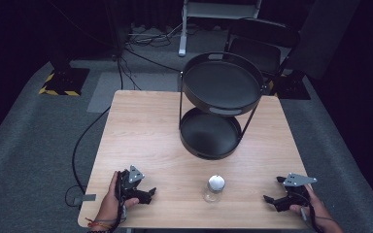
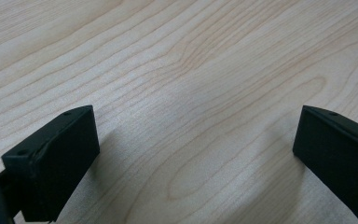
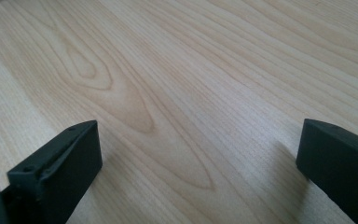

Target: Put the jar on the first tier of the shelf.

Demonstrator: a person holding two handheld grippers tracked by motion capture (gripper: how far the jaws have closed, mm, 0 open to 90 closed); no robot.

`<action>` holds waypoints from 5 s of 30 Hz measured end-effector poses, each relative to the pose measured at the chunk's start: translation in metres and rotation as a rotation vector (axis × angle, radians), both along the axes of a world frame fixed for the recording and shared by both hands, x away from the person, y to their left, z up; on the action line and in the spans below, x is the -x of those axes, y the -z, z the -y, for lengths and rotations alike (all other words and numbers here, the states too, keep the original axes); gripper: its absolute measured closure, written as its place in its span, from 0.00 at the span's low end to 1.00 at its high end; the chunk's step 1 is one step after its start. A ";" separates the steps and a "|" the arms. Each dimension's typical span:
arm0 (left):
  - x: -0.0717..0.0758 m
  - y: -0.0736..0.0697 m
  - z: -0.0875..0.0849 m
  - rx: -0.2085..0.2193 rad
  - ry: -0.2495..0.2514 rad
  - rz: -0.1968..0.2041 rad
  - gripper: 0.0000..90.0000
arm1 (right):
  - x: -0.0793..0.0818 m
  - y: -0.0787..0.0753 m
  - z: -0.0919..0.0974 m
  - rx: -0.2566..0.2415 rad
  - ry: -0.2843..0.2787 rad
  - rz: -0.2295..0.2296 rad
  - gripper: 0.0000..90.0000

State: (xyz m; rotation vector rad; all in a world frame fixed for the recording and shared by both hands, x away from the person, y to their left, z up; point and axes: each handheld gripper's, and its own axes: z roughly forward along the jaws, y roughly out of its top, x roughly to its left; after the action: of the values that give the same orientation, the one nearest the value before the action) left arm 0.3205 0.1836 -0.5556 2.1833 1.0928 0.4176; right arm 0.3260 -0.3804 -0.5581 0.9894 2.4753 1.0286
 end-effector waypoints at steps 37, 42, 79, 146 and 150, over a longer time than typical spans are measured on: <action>0.000 0.000 0.000 -0.001 0.000 0.001 0.00 | 0.001 -0.026 -0.039 0.005 -0.135 0.037 0.03; 0.000 0.000 0.000 -0.001 0.000 0.000 0.00 | 0.000 -0.031 -0.050 0.013 -0.168 0.047 0.04; 0.000 0.000 0.000 -0.001 0.000 0.001 0.00 | -0.012 -0.050 -0.165 -0.061 -0.417 0.049 0.08; 0.000 0.000 0.000 -0.001 0.000 0.000 0.00 | -0.031 -0.105 -0.161 -0.204 -0.281 0.177 0.44; 0.000 0.000 0.000 -0.001 0.000 0.000 0.00 | -0.038 -0.113 -0.160 -0.195 -0.257 0.191 0.44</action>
State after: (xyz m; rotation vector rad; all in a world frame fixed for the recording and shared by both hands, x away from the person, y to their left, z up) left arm 0.3205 0.1837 -0.5556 2.1839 1.0921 0.4182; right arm 0.3644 -0.2202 -0.4448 0.5984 2.4199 1.3963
